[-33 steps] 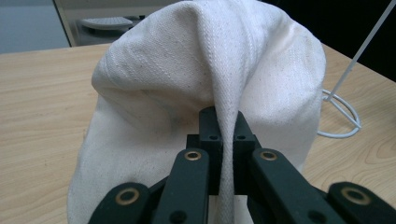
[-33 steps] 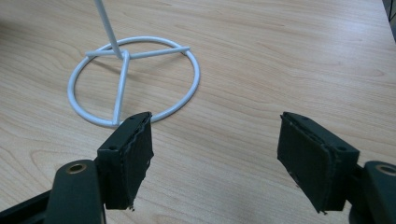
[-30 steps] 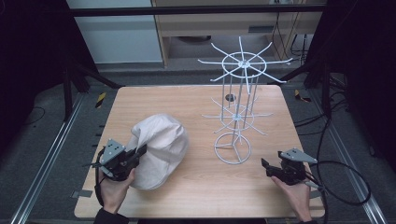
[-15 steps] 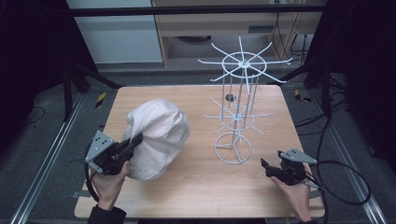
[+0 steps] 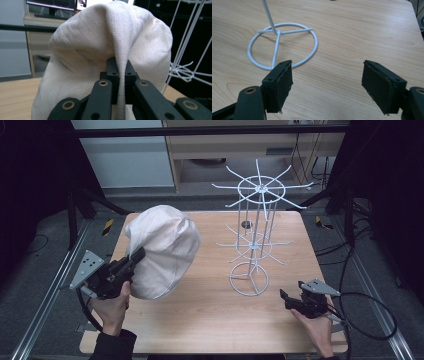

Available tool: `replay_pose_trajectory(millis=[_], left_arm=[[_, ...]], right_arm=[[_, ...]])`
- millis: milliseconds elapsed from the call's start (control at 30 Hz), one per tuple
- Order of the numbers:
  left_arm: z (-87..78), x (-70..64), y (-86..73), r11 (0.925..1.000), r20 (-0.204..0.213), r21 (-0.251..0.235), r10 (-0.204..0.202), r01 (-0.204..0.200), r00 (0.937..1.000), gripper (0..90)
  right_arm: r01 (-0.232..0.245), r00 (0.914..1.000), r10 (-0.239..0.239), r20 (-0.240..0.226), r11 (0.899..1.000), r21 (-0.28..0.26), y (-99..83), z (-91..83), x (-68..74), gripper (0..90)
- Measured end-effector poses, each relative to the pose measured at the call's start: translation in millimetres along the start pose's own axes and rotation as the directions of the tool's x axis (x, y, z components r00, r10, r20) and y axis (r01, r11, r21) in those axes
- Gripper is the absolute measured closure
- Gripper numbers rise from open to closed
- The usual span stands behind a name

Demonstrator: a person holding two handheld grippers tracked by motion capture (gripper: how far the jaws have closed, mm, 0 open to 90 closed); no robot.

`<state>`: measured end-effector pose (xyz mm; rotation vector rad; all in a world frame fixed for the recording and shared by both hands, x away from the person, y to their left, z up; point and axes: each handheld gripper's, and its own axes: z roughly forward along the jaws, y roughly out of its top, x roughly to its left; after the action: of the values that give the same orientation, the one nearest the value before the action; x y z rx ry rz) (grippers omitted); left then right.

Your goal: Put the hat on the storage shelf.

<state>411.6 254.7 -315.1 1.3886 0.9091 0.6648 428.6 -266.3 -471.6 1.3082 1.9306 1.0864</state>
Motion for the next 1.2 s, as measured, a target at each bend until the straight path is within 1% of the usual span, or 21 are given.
replay_pose_trajectory(millis=[100,267,433,567,600,633,667,733,767,900,1033,1167,1200], left_arm=[[-0.2,-1.6,4.6,0.9993,0.011,-0.037,-0.001,0.001,0.9999,87.4],[-0.4,-3.4,12.9,0.9956,0.032,-0.093,-0.009,0.012,0.9995,87.4],[-2.7,-4.0,21.1,0.9882,0.049,-0.15,-0.022,0.029,0.9985,87.4],[-4.4,-5.5,25.1,0.9822,0.065,-0.184,-0.027,0.038,0.9976,87.4],[-4.4,-5.5,25.1,0.9822,0.065,-0.184,-0.027,0.038,0.9976,87.4],[-5.2,-6.2,26.1,0.9801,0.07,-0.195,-0.024,0.038,0.9973,87.4],[-6.3,-7.5,27.7,0.9763,0.075,-0.213,-0.024,0.04,0.9969,87.4],[-7.3,-8.8,29.7,0.9731,0.078,-0.228,-0.02,0.037,0.9968,87.4],[-7.3,-8.8,29.7,0.9731,0.078,-0.228,-0.02,0.037,0.9968,87.4],[-9.3,-13.8,38.1,0.9638,0.082,-0.265,-0.007,0.029,0.9966,87.4],[-11.3,-17.6,44.6,0.9534,0.096,-0.299,-0.01,0.038,0.9954,87.4],[-12.4,-22.1,50.6,0.9467,0.107,-0.32,-0.004,0.038,0.9942,87.4],[-12.4,-22.1,50.6,0.9467,0.107,-0.32,-0.004,0.038,0.9942,87.4]], right_arm=[[0.001,1.0,-0.001,0.001,1.0,-0.001,0.0,0.0,0.0,24.8],[0.004,1.0,-0.004,0.003,1.0,-0.002,-0.1,0.3,-0.3,24.7],[0.004,1.0,-0.004,0.005,1.0,-0.002,-0.1,0.3,-0.4,24.8],[0.008,0.9999,-0.008,0.007,1.0,-0.001,-0.2,0.7,-0.6,24.7],[0.008,0.9999,-0.008,0.007,1.0,-0.001,-0.2,0.7,-0.6,24.7],[0.008,0.9999,-0.008,0.007,1.0,-0.001,-0.2,0.6,-0.7,24.7],[0.005,1.0,-0.005,0.008,1.0,0.0,-0.2,0.5,-0.6,24.7],[0.005,0.9999,-0.005,0.009,1.0,0.0,-0.2,0.6,-0.7,24.6],[0.005,0.9999,-0.005,0.009,1.0,0.0,-0.2,0.6,-0.7,24.6],[0.005,1.0,-0.005,0.009,1.0,0.0,-0.2,0.6,-0.7,24.6],[0.006,0.9999,-0.006,0.009,1.0,-0.001,-0.1,0.4,-0.9,24.6],[0.006,0.9999,-0.006,0.009,1.0,-0.002,-0.1,0.2,-1.0,24.7],[0.006,0.9999,-0.006,0.009,1.0,-0.002,-0.1,0.2,-1.0,24.7]])
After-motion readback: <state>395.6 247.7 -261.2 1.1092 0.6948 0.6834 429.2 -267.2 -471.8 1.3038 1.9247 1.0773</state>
